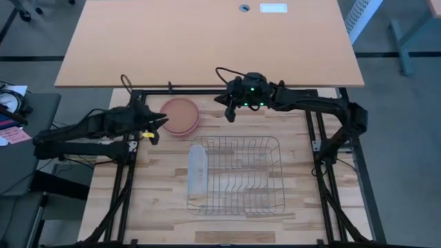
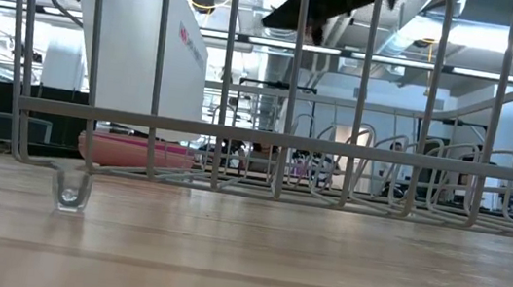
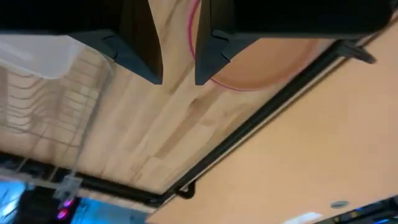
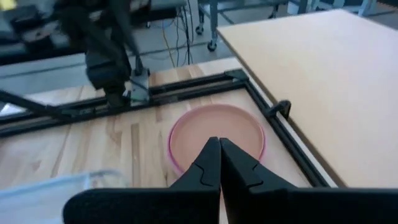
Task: Sort dishes
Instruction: Put the light brown plate in the dish rack
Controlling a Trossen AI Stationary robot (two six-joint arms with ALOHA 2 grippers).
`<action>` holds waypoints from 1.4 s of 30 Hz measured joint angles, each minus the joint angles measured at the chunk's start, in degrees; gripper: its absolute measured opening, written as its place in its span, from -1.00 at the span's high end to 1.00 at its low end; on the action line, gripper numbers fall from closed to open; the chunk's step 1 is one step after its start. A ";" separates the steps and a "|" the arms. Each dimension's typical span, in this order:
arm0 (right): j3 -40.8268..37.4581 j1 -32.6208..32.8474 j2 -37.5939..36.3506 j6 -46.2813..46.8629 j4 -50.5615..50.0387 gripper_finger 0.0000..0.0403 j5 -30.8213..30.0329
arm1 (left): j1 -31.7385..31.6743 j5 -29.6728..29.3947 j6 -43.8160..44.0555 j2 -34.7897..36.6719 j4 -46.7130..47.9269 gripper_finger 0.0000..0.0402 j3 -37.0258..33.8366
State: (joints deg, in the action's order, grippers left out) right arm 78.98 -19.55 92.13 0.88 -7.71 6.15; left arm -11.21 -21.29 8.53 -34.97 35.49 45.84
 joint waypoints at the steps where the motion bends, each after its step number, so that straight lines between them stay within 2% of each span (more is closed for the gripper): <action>1: 0.00 0.02 -0.92 -0.03 -1.50 0.98 0.00 | -0.95 -0.04 -0.59 -1.20 -0.03 0.56 1.19; 5: 0.00 0.12 -4.12 -0.65 -7.09 0.98 -0.06 | -4.96 -0.14 -2.13 -4.53 -0.15 0.45 4.42; 12: 0.00 -0.07 -6.75 -1.23 -14.49 0.98 -0.15 | -11.85 -0.17 -3.38 -7.00 2.63 -0.01 4.68; 16: 0.00 -0.37 -6.75 -2.40 -16.02 0.98 -0.15 | -14.55 -0.18 -0.61 -7.71 4.41 -0.16 4.68; 27: -0.02 -2.00 -6.77 -2.85 -18.08 0.98 -0.17 | -16.63 -0.88 3.50 -7.78 8.36 -0.15 4.68; 42: -0.04 -1.16 -6.71 -2.42 -17.21 0.98 -0.15 | -16.62 -0.97 3.38 -7.78 9.47 -0.15 4.68</action>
State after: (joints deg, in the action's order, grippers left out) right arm 78.94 -20.71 85.42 -1.54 -24.92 6.00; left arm -27.82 -22.26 11.91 -42.74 44.96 50.52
